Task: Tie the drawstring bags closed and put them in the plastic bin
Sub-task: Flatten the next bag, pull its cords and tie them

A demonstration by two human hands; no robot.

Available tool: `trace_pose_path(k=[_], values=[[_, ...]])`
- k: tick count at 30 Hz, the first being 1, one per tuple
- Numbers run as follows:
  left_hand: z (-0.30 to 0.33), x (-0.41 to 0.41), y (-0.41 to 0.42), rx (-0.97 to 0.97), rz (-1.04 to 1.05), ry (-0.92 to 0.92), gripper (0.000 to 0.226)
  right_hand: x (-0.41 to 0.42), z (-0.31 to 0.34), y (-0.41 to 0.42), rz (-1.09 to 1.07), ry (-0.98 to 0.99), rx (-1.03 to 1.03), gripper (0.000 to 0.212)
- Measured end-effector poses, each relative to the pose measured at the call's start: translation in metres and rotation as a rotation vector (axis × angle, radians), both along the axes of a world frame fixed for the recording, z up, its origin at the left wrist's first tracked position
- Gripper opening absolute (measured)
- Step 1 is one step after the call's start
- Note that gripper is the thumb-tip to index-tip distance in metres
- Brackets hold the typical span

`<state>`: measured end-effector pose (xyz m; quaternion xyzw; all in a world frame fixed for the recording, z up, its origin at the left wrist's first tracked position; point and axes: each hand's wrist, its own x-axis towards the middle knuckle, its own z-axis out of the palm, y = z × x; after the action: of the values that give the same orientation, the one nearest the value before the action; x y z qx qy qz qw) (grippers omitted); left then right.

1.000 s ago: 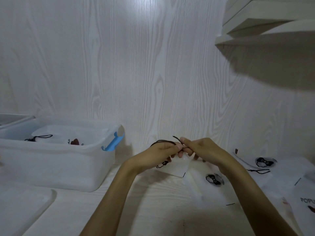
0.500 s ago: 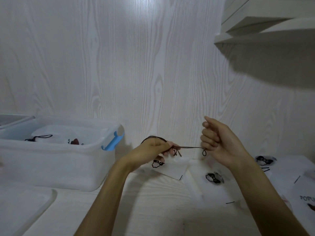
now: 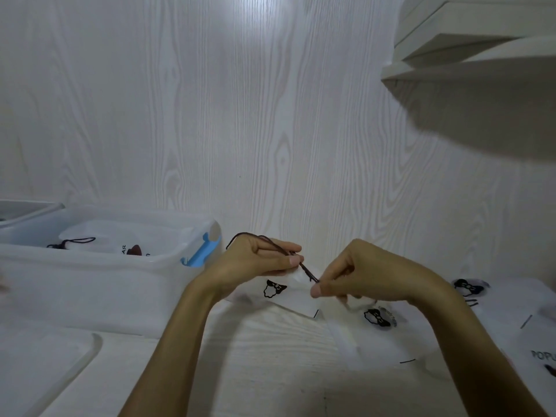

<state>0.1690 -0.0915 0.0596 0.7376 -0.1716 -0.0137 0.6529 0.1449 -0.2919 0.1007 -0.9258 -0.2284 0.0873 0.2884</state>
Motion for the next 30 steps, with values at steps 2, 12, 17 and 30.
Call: trace_pose_path(k=[2,12,17,30], values=[[0.001,-0.002,0.0,0.017,-0.019,0.002,0.019,-0.003,0.003,-0.002,0.009,0.021,-0.082,0.032],[0.005,-0.009,-0.002,0.1,-0.102,-0.011,0.022,0.02,-0.024,0.01,0.062,-0.187,0.192,0.017],[0.009,-0.009,0.003,0.043,-0.045,-0.052,0.02,0.021,-0.026,0.014,-0.067,-0.3,0.437,0.002],[0.002,0.003,-0.014,-0.114,0.282,-0.45,0.017,0.021,-0.028,0.016,0.01,-0.04,0.604,0.015]])
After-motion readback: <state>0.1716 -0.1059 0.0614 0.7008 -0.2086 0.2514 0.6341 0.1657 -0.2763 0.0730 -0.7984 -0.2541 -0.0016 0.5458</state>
